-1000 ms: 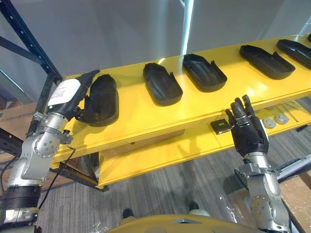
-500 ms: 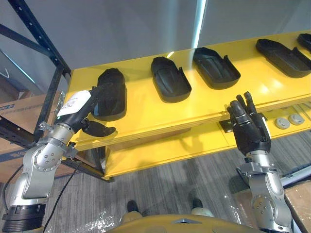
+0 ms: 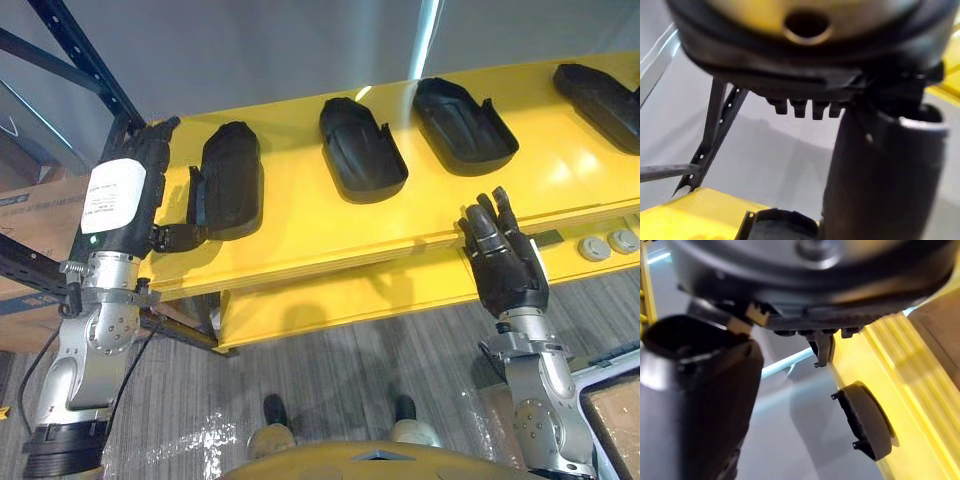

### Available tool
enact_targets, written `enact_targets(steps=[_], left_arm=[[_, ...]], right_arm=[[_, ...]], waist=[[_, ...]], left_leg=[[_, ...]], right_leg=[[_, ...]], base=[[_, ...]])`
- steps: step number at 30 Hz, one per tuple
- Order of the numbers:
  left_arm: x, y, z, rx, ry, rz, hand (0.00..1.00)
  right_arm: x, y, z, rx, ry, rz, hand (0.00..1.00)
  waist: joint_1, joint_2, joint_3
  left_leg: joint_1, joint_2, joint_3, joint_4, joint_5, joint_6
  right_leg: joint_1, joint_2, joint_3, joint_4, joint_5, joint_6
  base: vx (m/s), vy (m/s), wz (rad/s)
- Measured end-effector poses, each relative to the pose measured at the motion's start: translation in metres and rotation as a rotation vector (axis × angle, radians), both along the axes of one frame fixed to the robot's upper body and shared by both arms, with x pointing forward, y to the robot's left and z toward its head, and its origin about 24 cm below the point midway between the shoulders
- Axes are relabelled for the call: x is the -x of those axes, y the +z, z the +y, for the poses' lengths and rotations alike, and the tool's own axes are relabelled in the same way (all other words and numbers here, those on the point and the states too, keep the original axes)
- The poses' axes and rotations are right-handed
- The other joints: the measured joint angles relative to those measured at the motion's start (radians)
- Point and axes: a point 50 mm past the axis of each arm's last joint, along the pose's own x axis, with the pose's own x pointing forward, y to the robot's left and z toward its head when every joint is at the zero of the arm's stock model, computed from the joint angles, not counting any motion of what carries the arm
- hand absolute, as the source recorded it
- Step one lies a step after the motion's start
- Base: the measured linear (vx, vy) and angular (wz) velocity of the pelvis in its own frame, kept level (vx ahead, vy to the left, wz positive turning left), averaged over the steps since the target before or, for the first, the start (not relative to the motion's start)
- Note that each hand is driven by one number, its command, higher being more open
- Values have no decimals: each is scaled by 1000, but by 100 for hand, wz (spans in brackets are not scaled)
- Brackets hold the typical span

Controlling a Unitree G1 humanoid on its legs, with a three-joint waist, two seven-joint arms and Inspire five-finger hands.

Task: Walk over and take three plastic housings, then place them on the shelf

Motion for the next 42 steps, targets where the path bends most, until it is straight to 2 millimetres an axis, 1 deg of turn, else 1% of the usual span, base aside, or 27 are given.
enact_targets(steps=[4,6,12,15,21,23,27,29,30,33,36,39,40,42], left_arm=[[-6,1,-1,17,18,-6,100],[-9,-3,-3,22,7,8,100],[-13,-11,-9,28,-29,108,100],[-13,-12,-9,29,-31,123,100],[-12,-12,-7,190,-70,108,100],[-11,-10,-5,197,-56,84,100],[-4,3,6,274,15,-107,100],[3,17,13,284,71,-249,100],[5,20,13,288,78,-286,100],[16,36,6,318,72,-483,100],[25,45,-2,344,45,-615,100],[35,53,-9,393,18,-717,100],[40,56,-15,428,-5,-765,100],[46,59,-20,483,-52,-787,100]], right_arm=[[-1,-1,3,-3,13,2,100],[-1,-1,4,-4,15,2,100],[-2,0,4,-4,18,-2,100],[-2,0,4,-4,19,-3,100],[-3,2,5,-4,21,-10,100],[-3,2,5,-4,21,-10,100],[-3,1,7,-6,28,-7,100],[-2,-1,10,-19,30,-4,100],[-2,-2,10,-24,28,-6,100],[-1,-3,16,-46,26,-10,100],[-2,-5,22,-23,42,0,100],[-3,-5,28,-8,62,1,100],[-3,-4,31,12,75,-2,100],[-3,0,35,41,86,-17,100]], waist=[[-3,-5,3],[-3,-6,5],[-6,-16,18],[-11,-17,19],[-11,-14,37],[-9,-14,41],[-8,-15,41],[-6,-15,41],[-5,-15,41],[-2,-15,41],[0,-15,41],[1,-16,40],[2,-16,40],[3,-16,40]], left_leg=[[0,0,3,0,0,0],[0,0,6,0,0,0],[0,0,13,0,0,0],[1,0,13,0,0,0],[5,0,12,0,1,2],[5,0,11,0,2,2],[5,0,11,1,2,2],[5,-1,10,1,2,3],[5,-1,10,1,2,3],[7,-1,6,1,2,3],[15,-1,2,0,1,2],[16,-1,2,0,1,2],[16,-1,-1,0,1,2],[16,-1,-5,0,2,3]], right_leg=[[-6,0,6,5,-2,0],[-10,0,11,7,-2,0],[-16,0,19,11,-2,1],[-16,0,20,12,-2,0],[-15,0,20,22,-6,0],[-16,-1,20,23,-6,0],[-16,-1,19,23,-7,1],[-15,-1,19,23,-8,1],[-15,-1,19,23,-8,1],[-11,-1,15,23,-9,1],[1,-1,12,22,-10,0],[3,-1,10,22,-11,-1],[5,-1,8,22,-11,0],[9,-1,3,22,-10,0]], base=[[-2,-1,-2],[-8,-2,-6],[-4,-1,-2],[0,0,0],[-5,0,0],[0,0,0],[0,0,0],[0,0,0],[0,0,0],[0,0,2],[0,0,4],[0,0,0],[-10,-2,5],[-10,-4,6]])
